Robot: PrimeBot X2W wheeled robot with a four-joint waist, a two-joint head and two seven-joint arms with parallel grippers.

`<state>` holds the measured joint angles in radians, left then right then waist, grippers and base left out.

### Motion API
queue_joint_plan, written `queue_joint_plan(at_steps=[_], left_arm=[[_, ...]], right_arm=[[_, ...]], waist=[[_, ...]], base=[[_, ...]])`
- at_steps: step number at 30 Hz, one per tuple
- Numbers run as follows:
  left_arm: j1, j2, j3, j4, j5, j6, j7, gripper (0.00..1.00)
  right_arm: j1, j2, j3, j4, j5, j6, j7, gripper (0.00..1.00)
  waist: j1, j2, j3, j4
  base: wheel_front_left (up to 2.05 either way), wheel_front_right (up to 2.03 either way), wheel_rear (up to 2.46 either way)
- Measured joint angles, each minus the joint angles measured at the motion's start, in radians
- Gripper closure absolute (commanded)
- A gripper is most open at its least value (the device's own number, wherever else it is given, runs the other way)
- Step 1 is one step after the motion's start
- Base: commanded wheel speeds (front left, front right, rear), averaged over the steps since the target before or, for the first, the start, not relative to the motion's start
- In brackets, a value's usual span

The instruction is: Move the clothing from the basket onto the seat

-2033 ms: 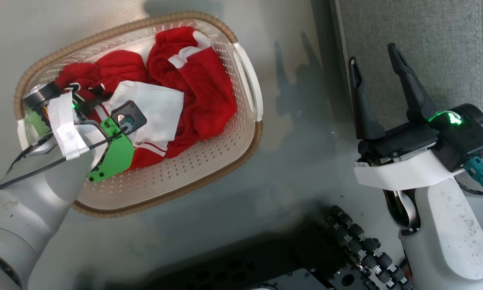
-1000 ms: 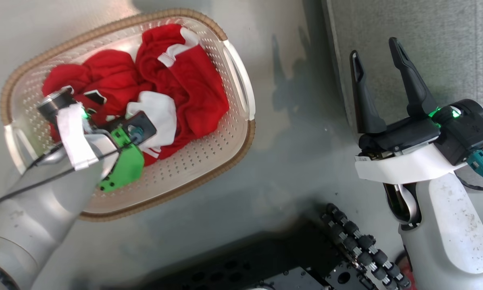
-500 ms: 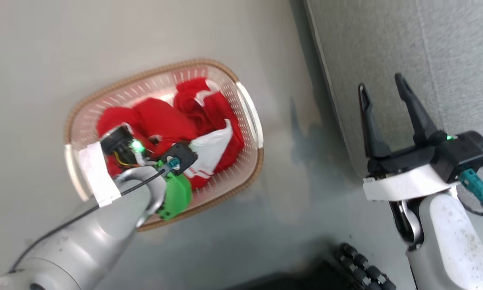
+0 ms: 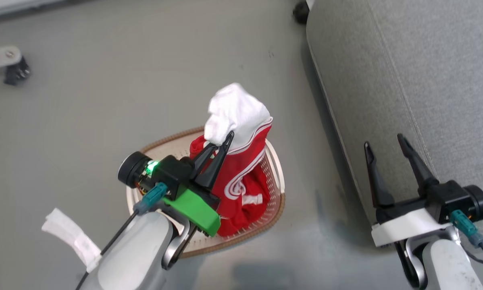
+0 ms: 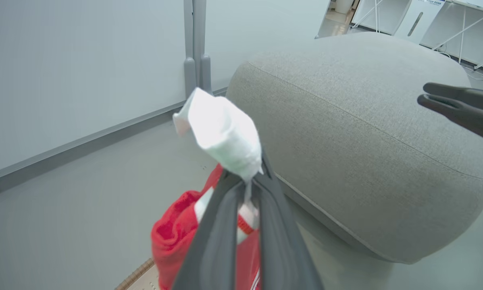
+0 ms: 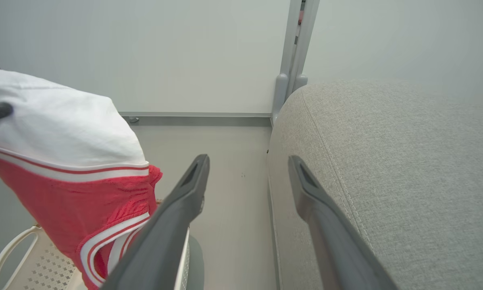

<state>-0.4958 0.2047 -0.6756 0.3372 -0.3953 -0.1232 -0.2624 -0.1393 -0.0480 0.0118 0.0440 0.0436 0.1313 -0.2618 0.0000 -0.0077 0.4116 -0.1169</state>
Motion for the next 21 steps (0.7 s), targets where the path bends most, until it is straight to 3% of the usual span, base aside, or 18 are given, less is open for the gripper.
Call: queue_joint_plan(at_steps=[5,21], left_arm=[[0.086,-0.043,0.097,-0.088,0.047,-0.005,0.0,1.0],[0.154,-0.08,0.163,-0.268,0.064,-0.006,0.0,1.0]], right_arm=[[0.039,0.0,0.015,0.012,-0.002,0.0,0.0,0.0],[0.1,0.0,0.086,0.019,0.037,0.0,0.0,0.0]], waist=[[0.0,0.0,-0.102,0.027],[-0.0001,0.0,-0.292,0.073]], base=[[0.0,0.0,0.0],[0.0,0.0,0.0]])
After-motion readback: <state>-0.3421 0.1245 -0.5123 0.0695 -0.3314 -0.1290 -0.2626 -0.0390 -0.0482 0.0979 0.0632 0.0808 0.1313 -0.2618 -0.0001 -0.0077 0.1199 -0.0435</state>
